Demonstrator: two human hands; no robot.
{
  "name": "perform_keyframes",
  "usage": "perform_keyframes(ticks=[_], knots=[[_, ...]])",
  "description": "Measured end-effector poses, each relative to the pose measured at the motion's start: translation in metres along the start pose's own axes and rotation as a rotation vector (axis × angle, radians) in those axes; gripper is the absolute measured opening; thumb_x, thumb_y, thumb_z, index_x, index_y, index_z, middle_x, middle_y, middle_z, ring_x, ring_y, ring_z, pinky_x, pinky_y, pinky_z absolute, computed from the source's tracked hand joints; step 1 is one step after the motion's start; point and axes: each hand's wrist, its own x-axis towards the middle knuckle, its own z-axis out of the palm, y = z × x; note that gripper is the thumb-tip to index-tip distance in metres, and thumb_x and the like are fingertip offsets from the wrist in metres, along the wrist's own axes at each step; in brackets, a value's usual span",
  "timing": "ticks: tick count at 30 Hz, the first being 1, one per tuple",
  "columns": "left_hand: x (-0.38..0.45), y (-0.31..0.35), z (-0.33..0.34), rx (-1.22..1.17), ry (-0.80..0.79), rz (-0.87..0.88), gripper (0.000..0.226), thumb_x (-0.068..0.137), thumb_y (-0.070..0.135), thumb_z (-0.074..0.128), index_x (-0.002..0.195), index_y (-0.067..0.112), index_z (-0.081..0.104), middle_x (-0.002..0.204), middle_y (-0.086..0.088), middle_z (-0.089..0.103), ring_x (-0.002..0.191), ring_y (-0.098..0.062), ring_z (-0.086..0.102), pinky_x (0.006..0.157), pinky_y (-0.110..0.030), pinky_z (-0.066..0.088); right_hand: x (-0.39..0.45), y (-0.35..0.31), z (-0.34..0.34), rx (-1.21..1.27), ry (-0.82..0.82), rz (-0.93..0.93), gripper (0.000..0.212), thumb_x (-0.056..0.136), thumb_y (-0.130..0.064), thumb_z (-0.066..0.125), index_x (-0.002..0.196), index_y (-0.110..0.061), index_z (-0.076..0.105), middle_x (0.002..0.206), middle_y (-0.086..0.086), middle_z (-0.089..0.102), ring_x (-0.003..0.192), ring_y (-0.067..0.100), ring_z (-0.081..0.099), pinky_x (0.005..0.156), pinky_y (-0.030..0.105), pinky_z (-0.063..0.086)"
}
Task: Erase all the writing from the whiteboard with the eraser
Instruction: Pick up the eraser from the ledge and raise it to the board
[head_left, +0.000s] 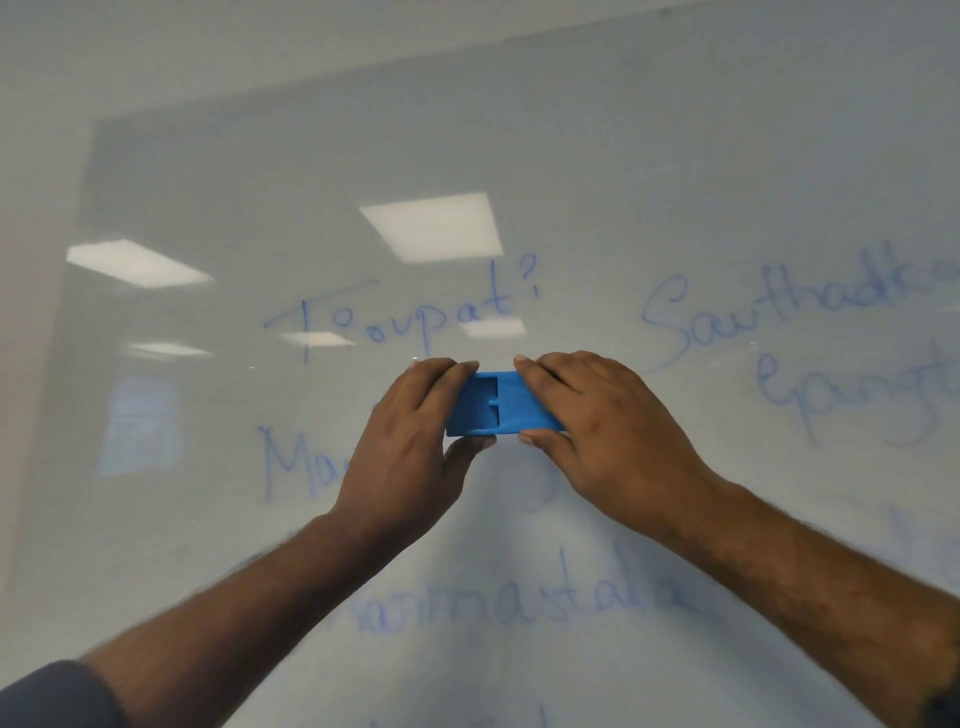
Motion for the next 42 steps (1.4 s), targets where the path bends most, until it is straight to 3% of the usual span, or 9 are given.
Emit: perform_keyframes(ticks=[4,9,15,24,30,37,42], knots=[[0.008,-0.041,-0.017,0.037,0.047,0.049,0.066,0.091,0.046,0.06,0.146,0.012,0.046,0.14,-0.004,0.056,0.127,-0.016,0.048,0.107,-0.02,0.034,0.032,-0.016,0.017,-0.026,0.04,-0.007,0.058,0.084,-0.041,0.055,0.131,-0.006,0.054,0.112,0.008,0.064,0.097,0.027,0.062,0.086,0.039,0.051],[0.009,-0.105,-0.043,0.102,0.114,0.088,0.065,0.095,0.044,0.052,0.149,0.008,0.044,0.146,-0.007,0.053,0.133,-0.016,0.044,0.11,-0.011,0.022,0.075,-0.038,0.044,-0.048,0.062,-0.01,0.058,0.086,-0.039,0.057,0.133,-0.005,0.052,0.113,0.009,0.063,0.097,0.029,0.059,0.086,0.039,0.049],[0.007,-0.192,-0.061,0.19,0.078,0.007,0.064,0.1,0.045,0.039,0.155,0.013,0.035,0.158,-0.003,0.039,0.141,-0.018,0.036,0.116,-0.024,0.021,0.122,-0.069,0.068,-0.077,0.072,-0.039,0.057,0.088,-0.034,0.065,0.135,-0.004,0.05,0.112,0.009,0.062,0.096,0.029,0.057,0.084,0.039,0.047],[0.004,-0.3,-0.053,0.252,-0.053,-0.097,0.071,0.1,0.056,0.014,0.161,0.021,0.007,0.168,0.009,0.002,0.155,-0.007,0.004,0.123,-0.02,-0.004,0.172,-0.095,0.102,-0.17,0.054,-0.068,0.059,0.088,-0.034,0.066,0.135,-0.004,0.05,0.114,0.011,0.061,0.099,0.03,0.056,0.086,0.041,0.045],[0.004,-0.327,-0.04,0.218,-0.039,-0.06,0.068,0.101,0.053,0.016,0.161,0.022,0.003,0.168,0.01,-0.003,0.154,-0.003,-0.007,0.124,-0.023,-0.005,0.21,-0.085,0.099,-0.191,0.057,0.024,0.058,0.092,-0.041,0.055,0.14,-0.009,0.046,0.123,0.01,0.058,0.108,0.031,0.052,0.093,0.04,0.039],[0.004,-0.334,-0.038,0.204,-0.029,-0.012,0.068,0.102,0.051,0.016,0.161,0.019,0.004,0.168,0.008,-0.003,0.154,-0.005,-0.006,0.125,-0.026,-0.004,0.263,-0.076,0.098,-0.078,0.039,0.175,0.057,0.091,-0.04,0.06,0.141,-0.018,0.045,0.131,0.006,0.054,0.119,0.026,0.047,0.099,0.037,0.038],[0.003,-0.333,-0.037,0.196,-0.005,-0.007,0.067,0.102,0.048,0.018,0.161,0.017,0.007,0.168,0.006,0.0,0.155,-0.007,-0.004,0.125,-0.026,-0.004,0.249,-0.102,0.116,-0.044,0.041,0.107,0.055,0.088,-0.037,0.065,0.138,-0.016,0.05,0.128,0.007,0.056,0.115,0.03,0.049,0.098,0.037,0.038]])
